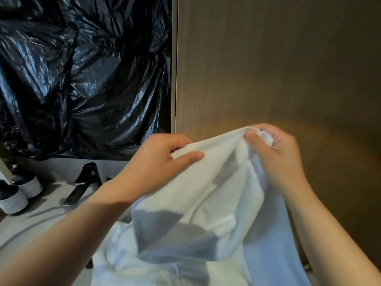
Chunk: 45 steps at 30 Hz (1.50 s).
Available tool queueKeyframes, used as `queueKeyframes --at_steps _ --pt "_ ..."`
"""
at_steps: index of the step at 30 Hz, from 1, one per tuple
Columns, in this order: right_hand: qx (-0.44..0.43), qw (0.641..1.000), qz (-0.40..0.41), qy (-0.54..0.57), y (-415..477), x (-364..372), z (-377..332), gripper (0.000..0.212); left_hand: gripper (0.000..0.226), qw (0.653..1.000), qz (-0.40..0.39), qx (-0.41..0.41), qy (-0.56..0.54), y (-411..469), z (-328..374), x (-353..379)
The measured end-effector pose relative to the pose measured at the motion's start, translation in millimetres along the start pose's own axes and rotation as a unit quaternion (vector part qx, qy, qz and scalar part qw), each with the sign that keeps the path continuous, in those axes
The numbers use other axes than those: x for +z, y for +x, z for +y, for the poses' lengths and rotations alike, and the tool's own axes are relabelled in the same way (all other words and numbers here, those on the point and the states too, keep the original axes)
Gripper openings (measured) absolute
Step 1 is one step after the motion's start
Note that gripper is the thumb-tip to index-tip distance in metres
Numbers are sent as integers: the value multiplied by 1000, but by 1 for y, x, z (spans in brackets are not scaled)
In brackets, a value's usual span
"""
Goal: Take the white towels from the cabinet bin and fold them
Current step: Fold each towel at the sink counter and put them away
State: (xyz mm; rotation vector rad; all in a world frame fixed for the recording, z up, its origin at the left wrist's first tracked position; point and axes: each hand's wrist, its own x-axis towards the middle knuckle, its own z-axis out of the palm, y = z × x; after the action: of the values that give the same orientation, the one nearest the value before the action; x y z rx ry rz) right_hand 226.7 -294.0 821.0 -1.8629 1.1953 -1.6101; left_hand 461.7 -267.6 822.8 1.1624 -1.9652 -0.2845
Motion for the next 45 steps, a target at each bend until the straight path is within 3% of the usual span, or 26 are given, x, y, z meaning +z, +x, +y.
queueKeyframes --at_steps 3,10,17,23,30,33,37,42,45 --pt "0 998 55 -13 12 -13 -4 20 31 999 11 -30 8 -5 -8 -7" --pt "21 989 -19 -145 11 -5 10 13 26 995 60 -73 13 -9 -15 -11" --pt "63 993 -38 -93 12 -1 10 12 3 988 117 -100 21 -6 -14 -15" --pt "40 997 -17 -60 12 9 3 12 38 981 144 -127 32 -9 -8 -3" --pt "-19 996 -77 38 16 20 -27 17 55 995 87 -32 23 -5 -7 12" --pt "-35 992 -102 62 18 23 -38 17 47 995 78 -35 -49 -1 -7 16" --pt "-37 993 -90 64 17 25 -38 15 14 989 112 -37 -86 2 -3 15" --pt "3 993 -115 40 12 19 -22 21 10 975 181 -56 -119 8 -5 7" --pt "31 987 -141 -70 1 11 -5 18 11 973 196 -75 -99 13 -12 2"
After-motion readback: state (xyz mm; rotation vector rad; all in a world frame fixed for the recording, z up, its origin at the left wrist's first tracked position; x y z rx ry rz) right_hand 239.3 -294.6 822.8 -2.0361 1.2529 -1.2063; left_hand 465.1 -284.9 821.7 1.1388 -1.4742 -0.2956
